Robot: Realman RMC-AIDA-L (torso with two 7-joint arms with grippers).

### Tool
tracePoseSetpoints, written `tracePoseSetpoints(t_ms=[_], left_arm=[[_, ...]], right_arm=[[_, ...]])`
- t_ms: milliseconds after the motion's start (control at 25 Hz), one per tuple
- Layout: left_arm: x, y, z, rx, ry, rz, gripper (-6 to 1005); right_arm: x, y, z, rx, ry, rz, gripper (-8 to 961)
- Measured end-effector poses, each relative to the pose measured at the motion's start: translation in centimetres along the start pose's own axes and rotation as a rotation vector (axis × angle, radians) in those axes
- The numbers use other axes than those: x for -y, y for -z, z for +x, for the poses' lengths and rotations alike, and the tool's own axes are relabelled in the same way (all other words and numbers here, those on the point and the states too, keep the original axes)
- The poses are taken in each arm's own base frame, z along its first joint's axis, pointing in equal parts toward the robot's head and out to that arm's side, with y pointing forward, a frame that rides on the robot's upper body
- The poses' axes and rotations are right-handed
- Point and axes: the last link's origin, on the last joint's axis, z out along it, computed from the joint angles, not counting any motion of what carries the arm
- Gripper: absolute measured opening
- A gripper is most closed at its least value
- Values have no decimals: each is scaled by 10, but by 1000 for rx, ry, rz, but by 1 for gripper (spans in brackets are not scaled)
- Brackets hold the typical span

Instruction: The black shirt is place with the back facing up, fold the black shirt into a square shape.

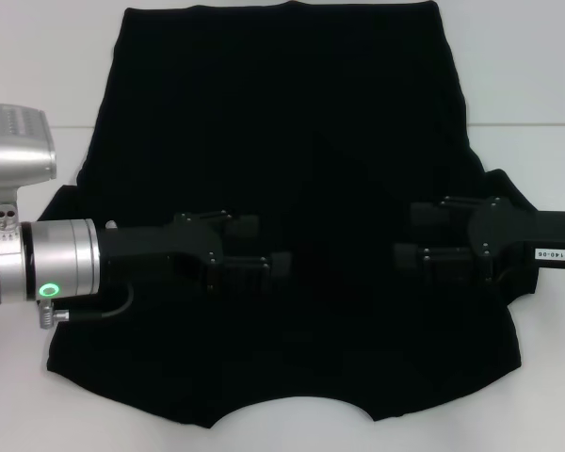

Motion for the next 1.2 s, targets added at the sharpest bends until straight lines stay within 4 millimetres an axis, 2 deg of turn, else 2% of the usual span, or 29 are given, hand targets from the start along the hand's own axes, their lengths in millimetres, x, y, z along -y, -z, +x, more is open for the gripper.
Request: tracePoseSetpoints(t_ms=[640, 920, 1000, 1200], left_arm=[[3, -1, 0, -1, 3, 26, 891], [29, 8, 1, -2, 65, 193, 891], [46, 19, 5, -10, 108, 305, 891], [63, 37, 9, -26, 170, 419, 890]], right_arm=[[-3, -9, -1, 47, -11, 4, 851], [-5, -19, -5, 97, -31, 9, 851], [-5, -23, -7, 108, -35, 18, 850], [-3, -33, -12, 127, -47, 38, 850]])
